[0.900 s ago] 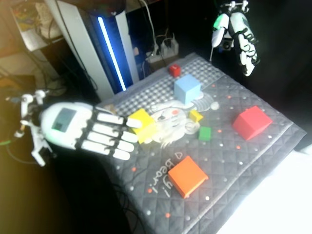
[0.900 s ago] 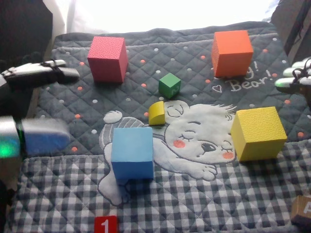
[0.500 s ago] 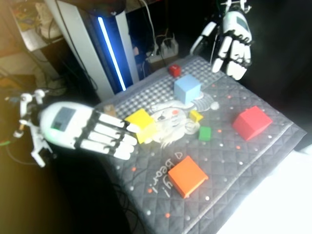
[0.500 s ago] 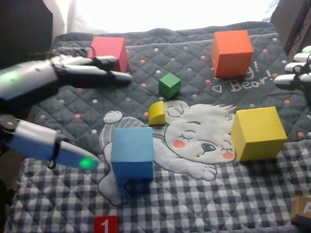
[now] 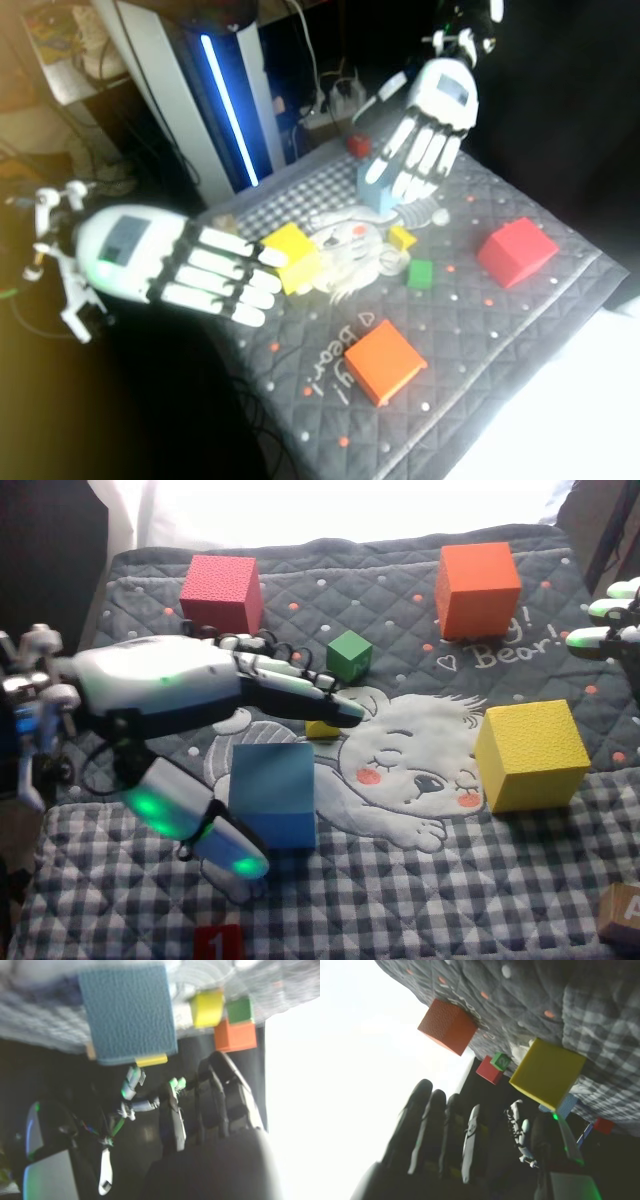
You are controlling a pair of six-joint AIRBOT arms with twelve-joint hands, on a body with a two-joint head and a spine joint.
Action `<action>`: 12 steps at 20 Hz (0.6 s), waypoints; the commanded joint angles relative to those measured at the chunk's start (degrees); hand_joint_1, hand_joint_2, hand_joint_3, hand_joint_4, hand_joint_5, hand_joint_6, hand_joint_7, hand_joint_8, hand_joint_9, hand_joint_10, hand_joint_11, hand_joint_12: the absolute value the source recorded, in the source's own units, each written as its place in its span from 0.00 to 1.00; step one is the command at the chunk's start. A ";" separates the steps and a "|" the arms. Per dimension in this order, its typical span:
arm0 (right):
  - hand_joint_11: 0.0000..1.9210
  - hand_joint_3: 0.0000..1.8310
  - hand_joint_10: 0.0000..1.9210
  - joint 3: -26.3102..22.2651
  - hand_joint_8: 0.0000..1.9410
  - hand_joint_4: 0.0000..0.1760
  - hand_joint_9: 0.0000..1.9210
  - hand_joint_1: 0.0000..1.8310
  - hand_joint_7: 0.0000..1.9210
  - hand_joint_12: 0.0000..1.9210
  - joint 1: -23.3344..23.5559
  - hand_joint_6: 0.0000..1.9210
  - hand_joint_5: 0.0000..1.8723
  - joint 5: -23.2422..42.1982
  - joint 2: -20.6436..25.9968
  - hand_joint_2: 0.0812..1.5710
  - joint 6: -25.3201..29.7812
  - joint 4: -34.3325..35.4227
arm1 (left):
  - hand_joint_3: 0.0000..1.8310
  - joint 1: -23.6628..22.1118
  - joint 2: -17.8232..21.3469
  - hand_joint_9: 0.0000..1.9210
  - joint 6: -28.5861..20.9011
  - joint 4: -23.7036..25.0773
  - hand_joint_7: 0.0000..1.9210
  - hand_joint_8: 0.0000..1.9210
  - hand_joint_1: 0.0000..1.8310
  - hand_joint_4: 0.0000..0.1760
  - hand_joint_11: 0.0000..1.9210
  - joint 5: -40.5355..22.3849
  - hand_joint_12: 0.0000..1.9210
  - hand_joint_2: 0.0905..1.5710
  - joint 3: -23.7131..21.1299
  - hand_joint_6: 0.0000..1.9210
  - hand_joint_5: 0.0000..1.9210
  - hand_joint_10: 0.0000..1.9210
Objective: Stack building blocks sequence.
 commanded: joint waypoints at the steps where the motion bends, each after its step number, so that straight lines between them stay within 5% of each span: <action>1: 0.08 0.00 0.00 0.08 0.00 0.49 0.13 0.47 0.16 0.18 0.72 0.00 0.22 6.85 0.44 0.69 -0.09 1.84 | 0.00 -1.33 -1.00 0.12 -0.90 0.15 0.11 0.00 0.41 0.85 0.00 -2.81 0.69 0.46 0.01 0.00 0.16 0.00; 5: 0.10 0.00 0.01 0.04 0.00 0.48 0.15 0.47 0.17 0.18 0.72 0.00 0.22 6.90 0.45 0.69 -0.09 1.93 | 0.00 -1.74 -1.86 0.18 -0.93 1.97 0.20 0.01 0.40 0.71 0.00 -0.08 0.75 0.48 0.49 0.00 0.21 0.02; 6: 0.10 0.00 0.00 0.00 0.00 0.48 0.15 0.48 0.17 0.18 0.72 0.00 0.23 6.92 0.45 0.69 -0.09 2.00 | 0.00 -1.72 -1.90 0.20 -0.93 2.01 0.24 0.01 0.41 0.57 0.00 0.14 0.76 0.49 0.51 0.00 0.23 0.02; 7: 0.10 0.00 0.00 -0.08 0.00 0.47 0.15 0.47 0.18 0.18 0.72 0.00 0.23 6.93 0.46 0.70 -0.09 2.08 | 0.00 -1.73 -2.12 0.26 -0.92 2.33 0.29 0.02 0.45 0.30 0.01 0.61 0.78 0.50 0.57 0.01 0.29 0.05; 8: 0.10 0.00 0.00 -0.13 0.00 0.56 0.15 0.44 0.18 0.18 0.72 0.00 0.22 7.00 0.47 0.70 -0.09 2.20 | 0.00 -1.81 -2.79 0.24 -0.90 3.23 0.35 0.01 0.50 0.20 0.03 1.95 0.85 0.49 0.84 0.00 0.36 0.24; 10: 0.11 0.00 0.01 -0.18 0.00 0.48 0.16 0.46 0.18 0.18 0.72 0.00 0.23 7.05 0.50 0.70 -0.09 2.23 | 0.00 -1.80 -3.08 0.19 -0.90 3.33 0.34 0.00 0.52 0.26 0.01 2.60 0.88 0.50 1.03 0.00 0.37 0.34; 11: 0.13 0.00 0.00 -0.19 0.00 0.46 0.17 0.46 0.18 0.14 0.72 0.00 0.23 7.09 0.52 0.70 -0.09 2.26 | 0.00 -1.74 -3.20 0.20 -0.90 3.34 0.35 0.00 0.53 0.20 0.03 2.85 0.89 0.50 1.10 0.00 0.39 0.37; 12: 0.14 0.00 0.00 -0.20 0.00 0.52 0.17 0.45 0.18 0.10 0.72 0.00 0.23 7.13 0.53 0.71 -0.09 2.35 | 0.00 -1.62 -3.47 0.20 -0.90 3.26 0.35 0.00 0.53 0.19 0.06 3.19 0.89 0.50 1.31 0.00 0.39 0.40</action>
